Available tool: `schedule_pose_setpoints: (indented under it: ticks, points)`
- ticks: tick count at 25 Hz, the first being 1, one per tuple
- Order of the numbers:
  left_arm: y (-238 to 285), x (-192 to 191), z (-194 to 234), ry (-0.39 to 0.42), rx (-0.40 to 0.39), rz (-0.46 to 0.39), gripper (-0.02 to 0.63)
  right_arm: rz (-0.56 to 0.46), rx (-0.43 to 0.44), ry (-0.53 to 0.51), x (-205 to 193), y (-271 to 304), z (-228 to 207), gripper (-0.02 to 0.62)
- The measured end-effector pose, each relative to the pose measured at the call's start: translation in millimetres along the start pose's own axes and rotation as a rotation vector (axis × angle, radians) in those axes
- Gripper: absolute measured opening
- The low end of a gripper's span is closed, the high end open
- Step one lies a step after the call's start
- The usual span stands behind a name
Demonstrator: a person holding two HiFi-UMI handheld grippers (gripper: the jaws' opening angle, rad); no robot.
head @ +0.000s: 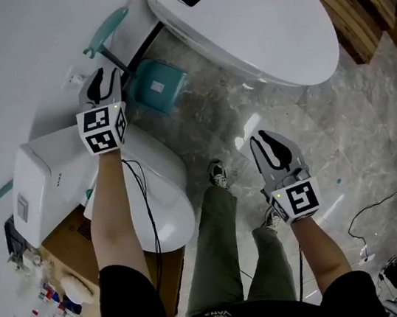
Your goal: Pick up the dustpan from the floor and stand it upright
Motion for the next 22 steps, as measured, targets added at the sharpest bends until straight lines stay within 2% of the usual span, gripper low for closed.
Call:
schedule_pose_setpoints:
  ticks: [6,11,18,22]
  points:
    - [-94,38,-39,-0.014,0.039,-0.143,0.145,-0.052,0.05,-0.048,36,-61,14,0.075]
    - [-193,63,-88,0.008,0.064,-0.217,0.054,-0.085,0.078,-0.093,60,-139,26,0.011]
    - [-309,76,-167,-0.076,0.062,-0.299,0.052,-0.145,0.083,-0.114,84,-239,34,0.003]
    - [-362,82,-213,-0.084,0.046,-0.323,0.052,-0.191,0.071,-0.118,95,-290,37,0.003]
Point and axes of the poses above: the fingertips, and each gripper's own axes: y forward along the fingers, z to its left, x out of its top, the point moved 6 cm from there along -y, backward along the fingers, and after that the axes turned 6 degrees about -y, right-handed, at the moved point
